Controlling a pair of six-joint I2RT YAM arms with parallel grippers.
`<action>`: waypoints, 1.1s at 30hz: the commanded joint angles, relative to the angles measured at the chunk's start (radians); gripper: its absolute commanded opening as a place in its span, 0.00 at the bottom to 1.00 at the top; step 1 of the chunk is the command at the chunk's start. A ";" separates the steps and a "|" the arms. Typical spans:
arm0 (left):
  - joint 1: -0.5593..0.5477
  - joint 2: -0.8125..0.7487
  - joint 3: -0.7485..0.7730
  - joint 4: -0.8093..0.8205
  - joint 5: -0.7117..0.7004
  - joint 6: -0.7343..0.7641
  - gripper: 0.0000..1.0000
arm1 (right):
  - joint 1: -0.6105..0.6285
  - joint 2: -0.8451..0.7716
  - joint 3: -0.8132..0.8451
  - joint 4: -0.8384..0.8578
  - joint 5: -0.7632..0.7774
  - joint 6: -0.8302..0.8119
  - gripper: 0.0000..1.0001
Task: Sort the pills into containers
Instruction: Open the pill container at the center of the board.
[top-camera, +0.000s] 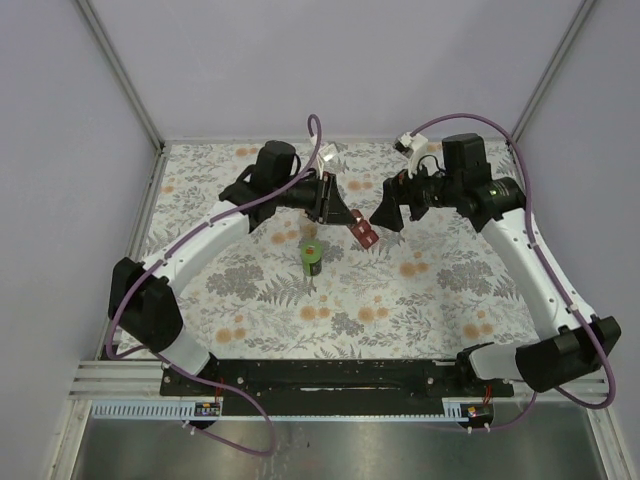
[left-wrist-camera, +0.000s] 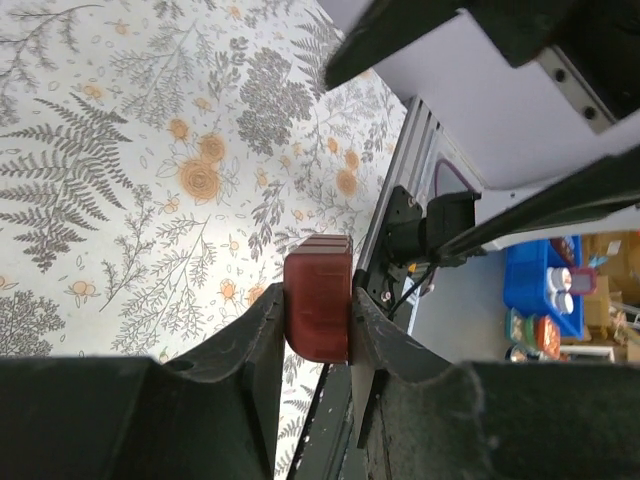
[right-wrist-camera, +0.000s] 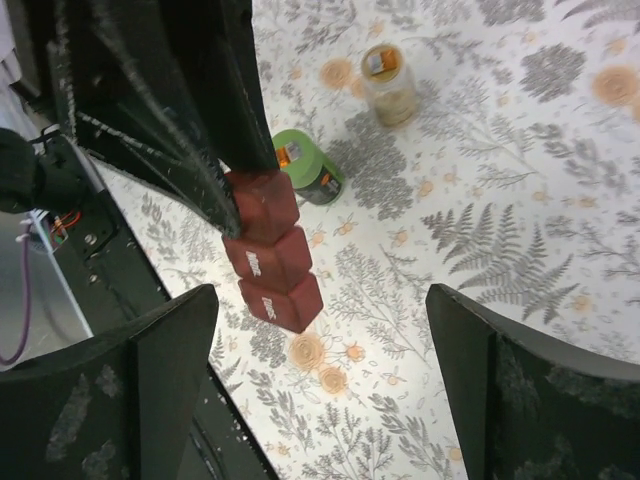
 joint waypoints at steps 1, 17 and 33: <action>0.053 -0.020 0.027 0.063 -0.023 -0.146 0.00 | -0.003 -0.072 0.037 0.033 0.125 -0.026 0.96; 0.129 0.078 0.111 0.118 -0.032 -0.468 0.00 | 0.249 -0.151 -0.110 0.187 0.527 -0.177 0.90; 0.129 0.066 0.065 0.124 -0.023 -0.531 0.00 | 0.290 -0.079 -0.079 0.207 0.603 -0.220 0.87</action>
